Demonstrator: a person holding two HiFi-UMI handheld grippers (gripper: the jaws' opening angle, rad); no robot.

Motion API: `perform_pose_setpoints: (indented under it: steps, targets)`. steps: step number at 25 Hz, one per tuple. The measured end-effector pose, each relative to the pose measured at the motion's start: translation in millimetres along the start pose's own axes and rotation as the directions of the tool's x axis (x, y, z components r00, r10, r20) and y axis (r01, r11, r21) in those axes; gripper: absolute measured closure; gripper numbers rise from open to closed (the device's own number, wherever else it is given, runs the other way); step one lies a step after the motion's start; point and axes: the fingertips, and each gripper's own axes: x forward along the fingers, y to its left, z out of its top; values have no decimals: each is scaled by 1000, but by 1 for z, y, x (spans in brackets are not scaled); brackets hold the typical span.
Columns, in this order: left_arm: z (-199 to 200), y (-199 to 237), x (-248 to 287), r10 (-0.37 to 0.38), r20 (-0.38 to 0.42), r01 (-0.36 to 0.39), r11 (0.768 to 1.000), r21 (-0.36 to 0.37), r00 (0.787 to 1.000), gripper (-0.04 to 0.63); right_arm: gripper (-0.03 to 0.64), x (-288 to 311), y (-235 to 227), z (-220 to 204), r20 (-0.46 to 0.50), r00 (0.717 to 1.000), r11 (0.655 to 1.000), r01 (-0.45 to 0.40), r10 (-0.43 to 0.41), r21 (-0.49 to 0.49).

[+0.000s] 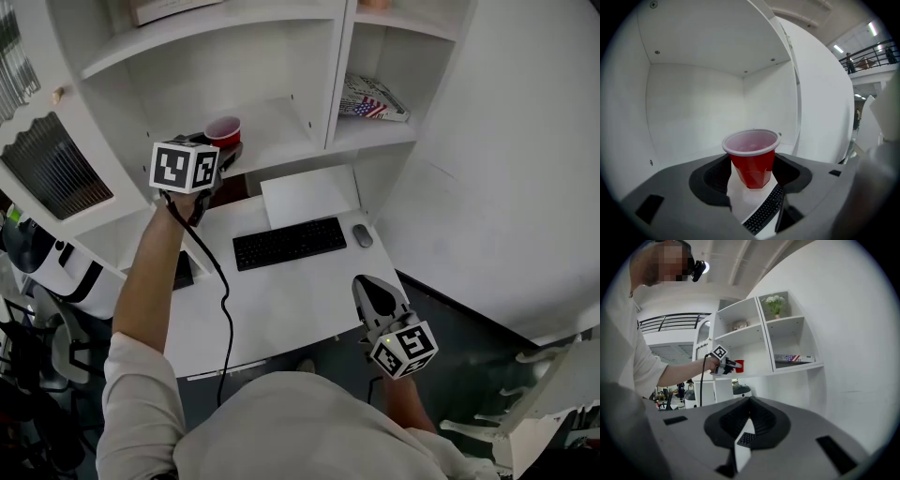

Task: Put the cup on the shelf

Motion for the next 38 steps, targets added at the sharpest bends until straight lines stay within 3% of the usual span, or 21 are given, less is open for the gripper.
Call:
perform_pose_setpoints:
  steps: [14,38]
  targets:
    - [-16,17,24,71,-61,-70,997,16,996,318,612,7,-17,-6,-18,1000,1000,-10,11,10]
    - [-18,21,27,67,-47,-65,998,26,997,281,612,25,-16,-7,-26,999,1000,-20,20,13]
